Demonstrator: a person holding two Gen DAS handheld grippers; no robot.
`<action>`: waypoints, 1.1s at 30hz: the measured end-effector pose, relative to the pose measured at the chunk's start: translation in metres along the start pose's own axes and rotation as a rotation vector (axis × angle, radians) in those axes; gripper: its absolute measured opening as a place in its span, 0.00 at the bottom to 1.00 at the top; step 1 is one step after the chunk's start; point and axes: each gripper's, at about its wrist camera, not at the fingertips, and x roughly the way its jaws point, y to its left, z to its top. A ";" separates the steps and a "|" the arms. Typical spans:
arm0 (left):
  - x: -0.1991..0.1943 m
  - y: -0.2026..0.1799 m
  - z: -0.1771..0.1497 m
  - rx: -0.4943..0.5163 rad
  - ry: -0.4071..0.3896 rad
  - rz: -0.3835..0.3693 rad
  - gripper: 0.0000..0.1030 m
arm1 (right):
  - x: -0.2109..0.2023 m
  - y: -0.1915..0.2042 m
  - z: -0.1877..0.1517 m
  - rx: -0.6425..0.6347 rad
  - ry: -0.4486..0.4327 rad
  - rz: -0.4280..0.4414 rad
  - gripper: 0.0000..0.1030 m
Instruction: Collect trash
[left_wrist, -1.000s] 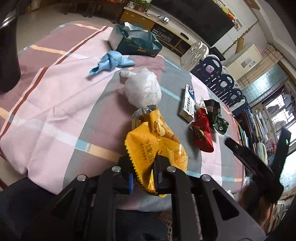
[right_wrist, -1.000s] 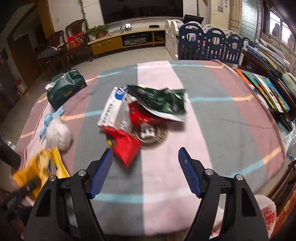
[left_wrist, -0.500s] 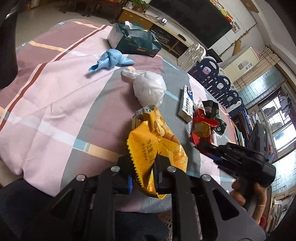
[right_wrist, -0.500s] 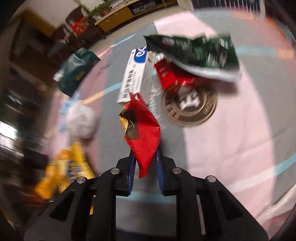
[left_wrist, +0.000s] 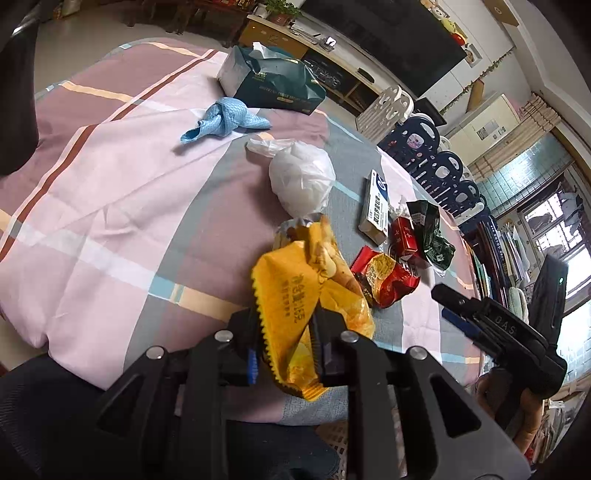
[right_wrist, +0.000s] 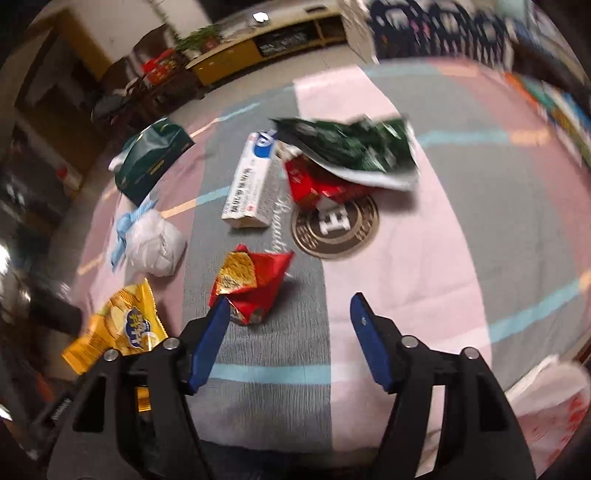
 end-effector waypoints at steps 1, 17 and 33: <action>0.000 0.001 0.000 -0.003 0.001 0.001 0.23 | 0.003 0.015 0.002 -0.063 -0.021 -0.030 0.73; 0.004 -0.002 -0.002 0.006 0.017 -0.009 0.35 | 0.067 0.048 -0.003 -0.272 0.063 -0.164 0.40; -0.014 -0.012 0.002 0.050 -0.073 -0.043 0.18 | -0.002 0.023 -0.021 -0.141 0.009 -0.041 0.16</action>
